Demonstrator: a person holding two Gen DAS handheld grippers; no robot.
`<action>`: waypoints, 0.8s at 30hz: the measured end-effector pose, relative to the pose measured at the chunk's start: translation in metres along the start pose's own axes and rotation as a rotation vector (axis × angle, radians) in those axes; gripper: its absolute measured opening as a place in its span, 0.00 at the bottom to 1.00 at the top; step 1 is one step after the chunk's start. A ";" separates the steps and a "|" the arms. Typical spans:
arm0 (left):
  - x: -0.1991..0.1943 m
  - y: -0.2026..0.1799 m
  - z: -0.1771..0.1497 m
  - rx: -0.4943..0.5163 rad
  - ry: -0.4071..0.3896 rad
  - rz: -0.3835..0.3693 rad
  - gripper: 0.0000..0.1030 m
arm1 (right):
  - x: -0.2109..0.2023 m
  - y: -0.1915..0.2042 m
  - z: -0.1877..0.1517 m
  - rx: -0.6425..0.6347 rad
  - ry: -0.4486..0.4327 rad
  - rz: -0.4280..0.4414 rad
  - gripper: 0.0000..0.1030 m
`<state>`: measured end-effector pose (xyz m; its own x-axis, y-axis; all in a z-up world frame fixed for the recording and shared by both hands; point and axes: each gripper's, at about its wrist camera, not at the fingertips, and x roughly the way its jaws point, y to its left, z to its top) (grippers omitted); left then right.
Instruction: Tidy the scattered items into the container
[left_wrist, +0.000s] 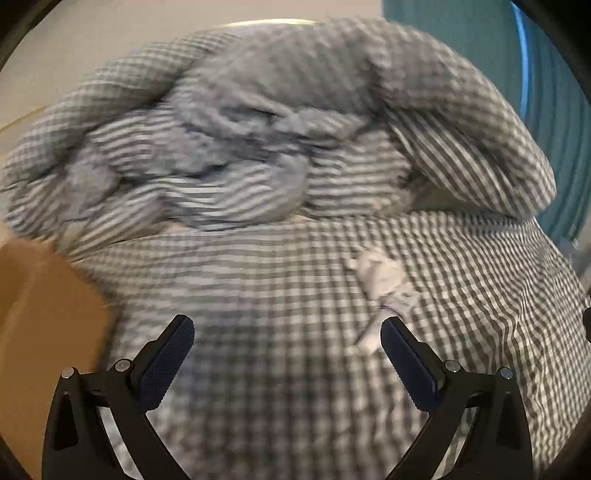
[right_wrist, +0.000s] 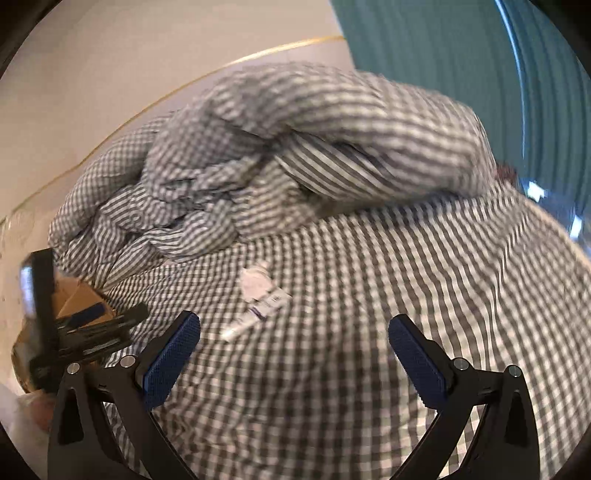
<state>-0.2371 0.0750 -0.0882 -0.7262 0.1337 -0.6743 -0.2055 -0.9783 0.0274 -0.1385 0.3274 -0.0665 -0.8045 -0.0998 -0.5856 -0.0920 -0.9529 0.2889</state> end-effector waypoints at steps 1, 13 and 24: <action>0.014 -0.012 0.000 0.023 0.009 -0.018 1.00 | 0.004 -0.008 -0.002 0.014 0.011 -0.002 0.99; 0.113 -0.064 -0.019 0.201 0.149 -0.123 0.53 | 0.038 -0.049 -0.014 0.128 0.090 -0.008 0.99; 0.026 -0.004 -0.018 0.121 0.033 0.017 0.21 | 0.060 0.016 0.008 -0.045 0.079 0.025 0.99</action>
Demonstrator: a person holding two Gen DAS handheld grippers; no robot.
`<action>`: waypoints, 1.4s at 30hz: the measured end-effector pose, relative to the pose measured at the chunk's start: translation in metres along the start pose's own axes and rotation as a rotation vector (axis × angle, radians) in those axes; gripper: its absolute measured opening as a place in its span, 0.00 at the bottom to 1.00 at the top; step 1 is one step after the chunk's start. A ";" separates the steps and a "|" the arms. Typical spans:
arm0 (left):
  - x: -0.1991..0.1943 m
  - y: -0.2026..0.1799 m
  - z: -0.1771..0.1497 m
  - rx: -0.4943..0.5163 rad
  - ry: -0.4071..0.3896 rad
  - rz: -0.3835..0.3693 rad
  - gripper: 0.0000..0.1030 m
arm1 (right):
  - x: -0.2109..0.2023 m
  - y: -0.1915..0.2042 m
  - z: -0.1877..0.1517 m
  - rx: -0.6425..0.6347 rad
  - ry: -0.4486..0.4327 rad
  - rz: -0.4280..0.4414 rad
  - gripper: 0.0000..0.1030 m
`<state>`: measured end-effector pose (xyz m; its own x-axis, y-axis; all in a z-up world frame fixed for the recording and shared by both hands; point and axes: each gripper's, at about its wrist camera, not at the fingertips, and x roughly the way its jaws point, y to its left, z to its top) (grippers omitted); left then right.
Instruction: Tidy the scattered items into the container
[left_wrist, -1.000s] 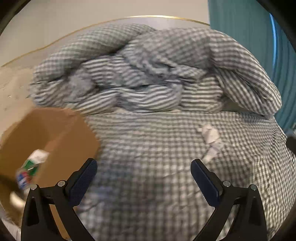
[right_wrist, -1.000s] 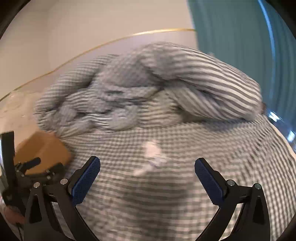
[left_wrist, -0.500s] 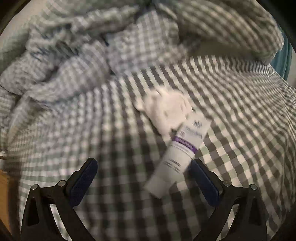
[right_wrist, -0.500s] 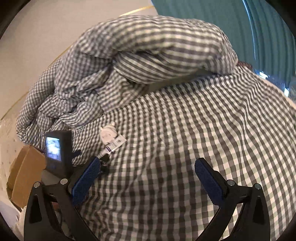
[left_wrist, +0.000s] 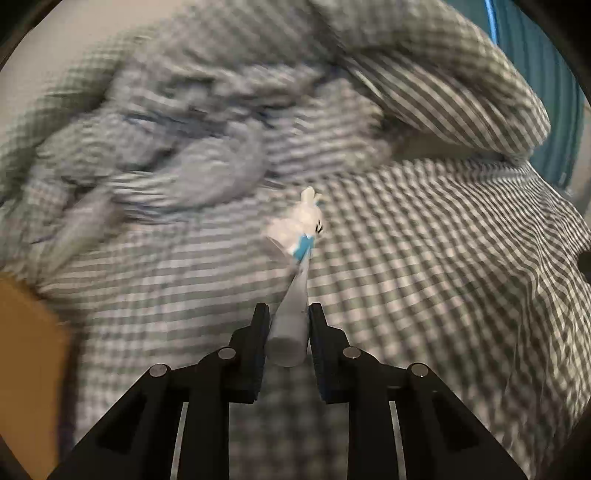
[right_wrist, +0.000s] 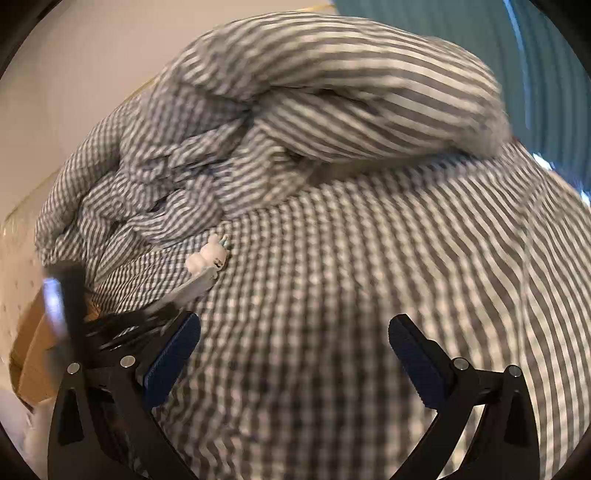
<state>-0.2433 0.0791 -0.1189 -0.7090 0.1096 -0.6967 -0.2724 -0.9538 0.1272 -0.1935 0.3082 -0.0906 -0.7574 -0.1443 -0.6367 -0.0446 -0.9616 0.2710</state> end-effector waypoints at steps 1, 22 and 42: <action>-0.011 0.009 -0.002 -0.015 -0.004 0.004 0.21 | 0.006 0.010 0.003 -0.019 -0.001 0.000 0.99; -0.017 0.078 -0.051 -0.176 0.061 -0.087 0.64 | 0.208 0.148 0.028 -0.239 0.135 -0.109 0.99; 0.013 0.083 -0.056 -0.217 0.143 -0.030 0.64 | 0.238 0.130 0.015 -0.155 0.288 0.013 1.00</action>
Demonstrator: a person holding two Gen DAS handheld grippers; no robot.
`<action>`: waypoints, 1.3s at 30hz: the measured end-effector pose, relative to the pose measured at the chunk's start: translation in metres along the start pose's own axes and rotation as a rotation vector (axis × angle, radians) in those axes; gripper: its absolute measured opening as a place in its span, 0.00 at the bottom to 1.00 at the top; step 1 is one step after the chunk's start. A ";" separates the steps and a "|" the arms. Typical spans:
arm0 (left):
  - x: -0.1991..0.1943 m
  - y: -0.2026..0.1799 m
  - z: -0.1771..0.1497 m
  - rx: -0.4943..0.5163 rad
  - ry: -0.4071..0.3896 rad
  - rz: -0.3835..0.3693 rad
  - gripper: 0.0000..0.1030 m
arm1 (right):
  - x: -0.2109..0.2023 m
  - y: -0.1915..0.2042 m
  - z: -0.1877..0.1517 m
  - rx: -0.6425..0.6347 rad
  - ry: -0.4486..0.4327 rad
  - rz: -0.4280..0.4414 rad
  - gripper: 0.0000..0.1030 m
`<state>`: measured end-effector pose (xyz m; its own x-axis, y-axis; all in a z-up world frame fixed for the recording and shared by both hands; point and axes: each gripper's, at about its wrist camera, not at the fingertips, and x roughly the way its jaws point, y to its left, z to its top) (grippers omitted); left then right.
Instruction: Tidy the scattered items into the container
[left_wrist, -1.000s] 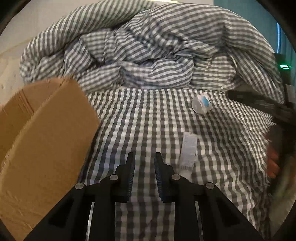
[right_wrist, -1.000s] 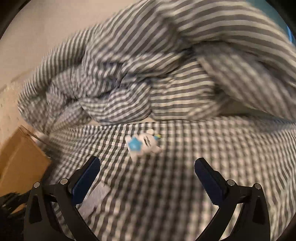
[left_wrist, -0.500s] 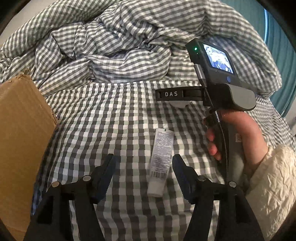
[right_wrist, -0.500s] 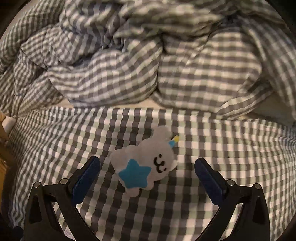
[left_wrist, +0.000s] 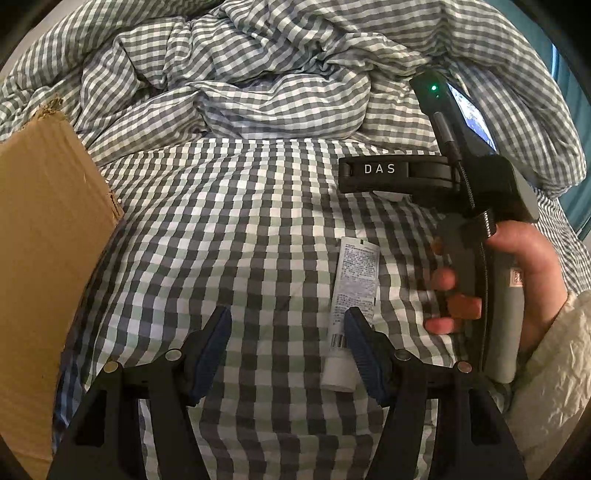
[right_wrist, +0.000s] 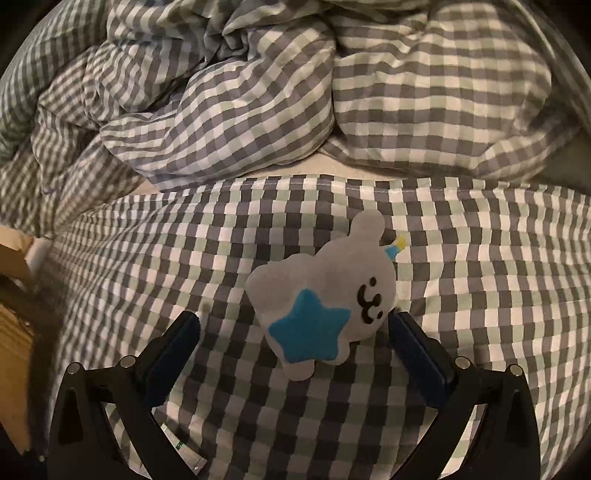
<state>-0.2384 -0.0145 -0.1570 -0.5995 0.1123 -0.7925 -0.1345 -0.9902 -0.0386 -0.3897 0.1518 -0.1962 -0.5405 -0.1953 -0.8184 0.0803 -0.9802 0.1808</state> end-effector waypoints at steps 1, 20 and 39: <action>0.000 -0.001 0.000 0.002 -0.002 -0.001 0.64 | -0.001 0.000 -0.001 -0.001 -0.007 -0.006 1.00; 0.002 0.008 0.000 -0.016 0.006 0.014 0.64 | -0.016 0.016 -0.005 -0.068 -0.073 -0.169 0.02; 0.006 -0.026 0.014 0.048 -0.018 -0.008 0.68 | -0.140 -0.039 -0.035 0.021 -0.220 -0.055 0.00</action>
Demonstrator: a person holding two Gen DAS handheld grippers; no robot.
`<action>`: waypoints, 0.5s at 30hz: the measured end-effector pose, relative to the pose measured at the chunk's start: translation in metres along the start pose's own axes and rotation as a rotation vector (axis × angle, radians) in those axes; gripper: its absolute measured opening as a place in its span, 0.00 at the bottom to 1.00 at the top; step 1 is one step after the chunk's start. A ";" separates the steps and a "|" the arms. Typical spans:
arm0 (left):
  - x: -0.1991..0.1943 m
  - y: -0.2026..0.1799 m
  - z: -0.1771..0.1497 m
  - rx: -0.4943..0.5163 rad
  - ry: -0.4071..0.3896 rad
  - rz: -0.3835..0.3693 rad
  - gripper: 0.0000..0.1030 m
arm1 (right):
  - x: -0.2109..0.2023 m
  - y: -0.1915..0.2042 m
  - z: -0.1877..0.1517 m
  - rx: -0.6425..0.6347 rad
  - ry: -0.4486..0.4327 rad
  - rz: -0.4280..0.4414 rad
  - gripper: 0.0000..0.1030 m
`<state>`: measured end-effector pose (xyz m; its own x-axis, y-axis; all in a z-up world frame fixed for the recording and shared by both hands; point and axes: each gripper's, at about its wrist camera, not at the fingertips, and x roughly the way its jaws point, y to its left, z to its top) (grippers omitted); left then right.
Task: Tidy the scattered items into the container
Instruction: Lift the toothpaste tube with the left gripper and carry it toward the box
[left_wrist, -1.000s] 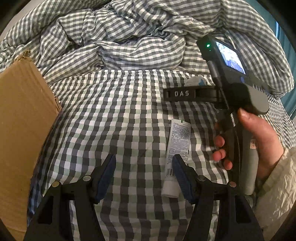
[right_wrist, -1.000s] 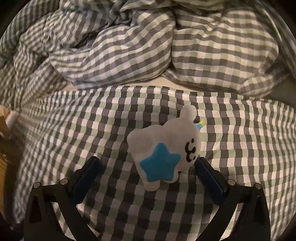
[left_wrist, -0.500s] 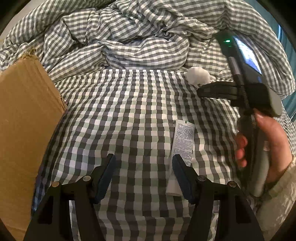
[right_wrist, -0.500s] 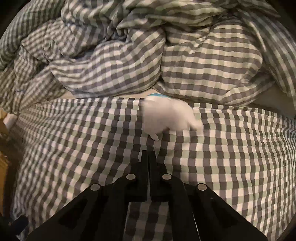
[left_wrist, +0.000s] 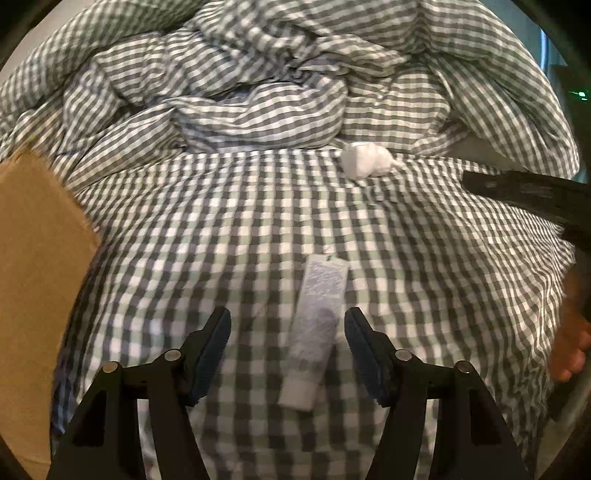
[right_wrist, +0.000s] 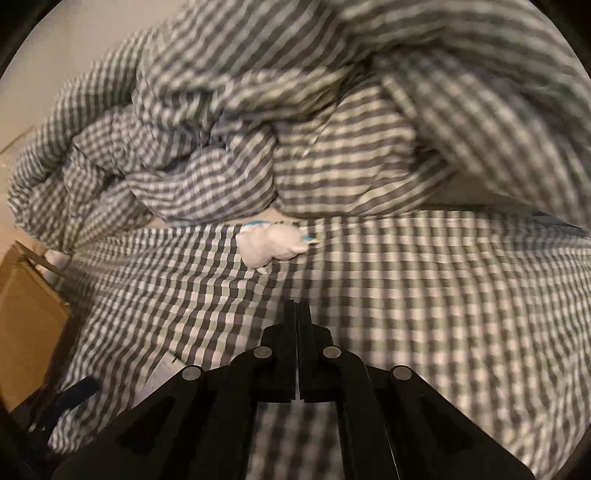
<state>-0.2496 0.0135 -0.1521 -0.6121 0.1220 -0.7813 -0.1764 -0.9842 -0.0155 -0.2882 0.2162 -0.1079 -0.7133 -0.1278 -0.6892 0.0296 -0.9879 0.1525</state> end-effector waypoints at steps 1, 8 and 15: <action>0.003 -0.003 0.001 0.007 0.000 0.003 0.76 | -0.008 -0.003 -0.001 0.004 -0.009 -0.001 0.00; 0.041 -0.013 0.001 0.025 0.067 0.044 0.81 | -0.049 -0.020 -0.012 0.016 -0.040 0.012 0.00; 0.036 -0.018 0.002 0.054 0.053 0.033 0.29 | -0.066 -0.026 -0.030 0.035 -0.029 0.026 0.00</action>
<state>-0.2697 0.0359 -0.1792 -0.5769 0.0815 -0.8127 -0.1992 -0.9790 0.0433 -0.2209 0.2473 -0.0876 -0.7328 -0.1506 -0.6636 0.0244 -0.9804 0.1955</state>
